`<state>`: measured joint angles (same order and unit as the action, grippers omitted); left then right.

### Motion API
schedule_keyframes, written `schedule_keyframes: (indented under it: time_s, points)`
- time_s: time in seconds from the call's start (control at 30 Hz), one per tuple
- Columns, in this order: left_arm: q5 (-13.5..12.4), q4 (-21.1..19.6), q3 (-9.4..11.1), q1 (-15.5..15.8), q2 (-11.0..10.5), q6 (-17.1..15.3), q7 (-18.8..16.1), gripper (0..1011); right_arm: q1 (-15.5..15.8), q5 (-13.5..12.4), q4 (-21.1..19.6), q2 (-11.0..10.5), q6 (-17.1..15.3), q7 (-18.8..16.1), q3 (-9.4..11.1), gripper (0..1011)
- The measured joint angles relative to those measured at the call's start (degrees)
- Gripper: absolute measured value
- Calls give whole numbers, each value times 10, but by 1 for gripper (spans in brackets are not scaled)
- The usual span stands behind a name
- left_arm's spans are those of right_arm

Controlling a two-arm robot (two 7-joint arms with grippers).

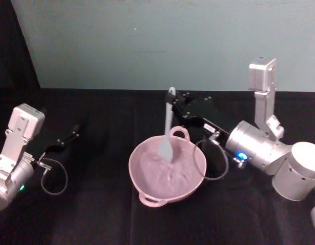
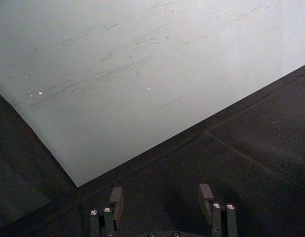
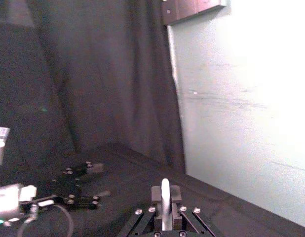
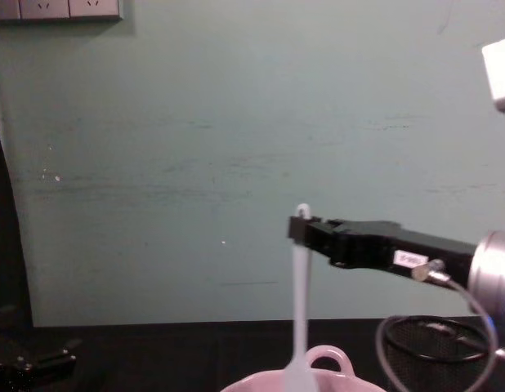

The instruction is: Use the one hand to pick up the spoon and stir the clear water in the bowl.

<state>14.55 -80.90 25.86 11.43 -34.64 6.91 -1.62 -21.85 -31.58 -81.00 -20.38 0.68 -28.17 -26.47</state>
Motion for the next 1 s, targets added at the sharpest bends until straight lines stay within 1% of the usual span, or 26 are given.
schedule_keyframes:
  time_s: [0.1, 0.13, 0.27, 0.33, 0.37, 0.47, 0.57, 0.67, 0.8, 0.9, 1.0]
  points:
    - [0, 0, 0, 0, 0, 0, 0, 1005, 5, 11, -15, -13, -5, 15, 8, 110]
    - [0, 0, 0, 0, 0, 0, 0, 1005, 9, 18, -24, -20, -9, 21, 11, 110]
    - [0, 0, 0, 0, 0, 0, 0, 1005, 16, 30, -42, -32, -17, 29, 16, 110]
    - [0, 0, 0, 0, 0, 0, 0, 1005, 21, 43, -59, -41, -27, 33, 17, 110]
    - [0, 0, 0, 0, 0, 0, 0, 1004, 21, 43, -59, -41, -27, 33, 17, 110]
    - [0, 0, 0, 0, 0, 0, 0, 1005, 23, 64, -79, -53, -43, 32, 7, 110]
    - [0, 0, 0, 0, 0, 0, 0, 1005, 25, 81, -95, -58, -56, 29, -4, 110]
    - [0, 0, 0, 0, 0, 0, 0, 1005, 27, 87, -105, -57, -62, 25, -12, 110]
    - [0, 0, 0, 0, 0, 0, 0, 1005, 29, 90, -114, -46, -66, 16, -26, 110]
    - [0, 0, 0, 0, 0, 0, 0, 1005, 28, 88, -112, -34, -63, 8, -32, 110]
    - [0, 0, 0, 0, 0, 0, 0, 1005, 24, 80, -103, -23, -58, 0, -36, 110]
